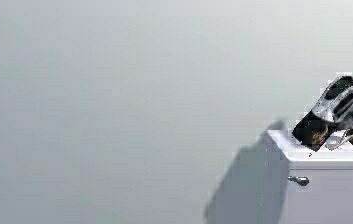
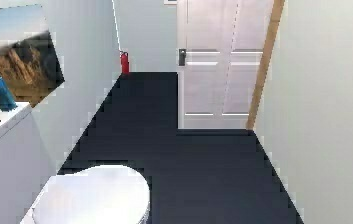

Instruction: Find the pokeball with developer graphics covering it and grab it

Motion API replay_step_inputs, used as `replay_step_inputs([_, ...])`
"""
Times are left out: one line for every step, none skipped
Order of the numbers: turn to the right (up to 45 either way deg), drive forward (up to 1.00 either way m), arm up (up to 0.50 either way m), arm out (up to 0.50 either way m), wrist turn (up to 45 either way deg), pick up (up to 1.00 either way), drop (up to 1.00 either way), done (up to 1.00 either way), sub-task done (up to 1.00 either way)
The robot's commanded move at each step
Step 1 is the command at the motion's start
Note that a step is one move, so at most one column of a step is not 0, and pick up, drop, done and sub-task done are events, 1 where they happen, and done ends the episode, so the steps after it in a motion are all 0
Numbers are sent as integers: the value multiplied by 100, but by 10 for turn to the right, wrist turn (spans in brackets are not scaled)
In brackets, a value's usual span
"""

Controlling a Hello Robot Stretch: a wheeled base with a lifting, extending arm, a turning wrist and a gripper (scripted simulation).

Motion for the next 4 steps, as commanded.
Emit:
replay_step_inputs([450,0,0,0,0,0,0,0,0])
replay_step_inputs([450,0,0,0,0,0,0,0,0])
replay_step_inputs([300,0,0,0,0,0,0,0,0])
replay_step_inputs([0,55,0,0,0,0,0,0,0])
